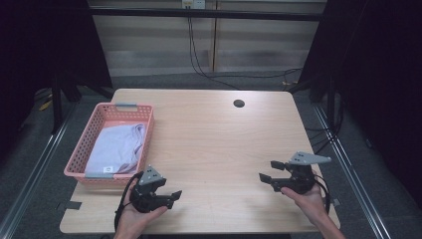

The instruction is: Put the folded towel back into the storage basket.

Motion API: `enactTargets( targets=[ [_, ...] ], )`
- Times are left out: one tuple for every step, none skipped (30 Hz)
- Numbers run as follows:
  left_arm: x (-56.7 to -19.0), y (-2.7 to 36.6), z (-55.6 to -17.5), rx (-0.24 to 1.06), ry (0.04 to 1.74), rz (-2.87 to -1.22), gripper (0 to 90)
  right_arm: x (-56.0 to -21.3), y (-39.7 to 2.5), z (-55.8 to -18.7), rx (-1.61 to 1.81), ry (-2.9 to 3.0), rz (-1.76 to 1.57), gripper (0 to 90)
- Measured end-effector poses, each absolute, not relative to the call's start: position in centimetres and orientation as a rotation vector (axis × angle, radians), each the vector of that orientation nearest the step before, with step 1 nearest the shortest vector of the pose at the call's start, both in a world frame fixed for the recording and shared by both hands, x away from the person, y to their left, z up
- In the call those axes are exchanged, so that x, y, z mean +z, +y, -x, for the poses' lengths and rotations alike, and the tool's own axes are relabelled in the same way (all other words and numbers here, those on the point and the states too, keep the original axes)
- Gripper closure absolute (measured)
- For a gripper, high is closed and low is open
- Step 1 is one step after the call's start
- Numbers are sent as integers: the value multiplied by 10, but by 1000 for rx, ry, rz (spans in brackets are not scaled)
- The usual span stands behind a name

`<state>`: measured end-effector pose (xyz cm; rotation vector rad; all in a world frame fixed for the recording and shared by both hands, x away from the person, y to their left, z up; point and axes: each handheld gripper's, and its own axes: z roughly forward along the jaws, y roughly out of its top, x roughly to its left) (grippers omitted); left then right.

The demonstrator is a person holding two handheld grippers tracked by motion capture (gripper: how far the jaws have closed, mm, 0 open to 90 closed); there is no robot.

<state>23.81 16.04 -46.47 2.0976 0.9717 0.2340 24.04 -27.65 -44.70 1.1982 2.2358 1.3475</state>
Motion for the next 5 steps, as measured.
enactTargets(
  targets=[
    [-469,161,-237,209,991,-2088,300,-450,-282,-237,1350,2221,-1216,296],
    [-472,161,-237,179,1011,-2105,299,-452,-286,-234,1338,2213,-1226,292],
    [-473,161,-237,190,1008,-2119,297,-454,-290,-233,1333,2200,-1247,285],
    [-472,160,-236,216,996,-2117,296,-456,-292,-232,1343,2193,-1265,273],
    [-471,159,-236,233,987,-2113,297,-457,-292,-232,1328,2204,-1272,274]
  ],
)
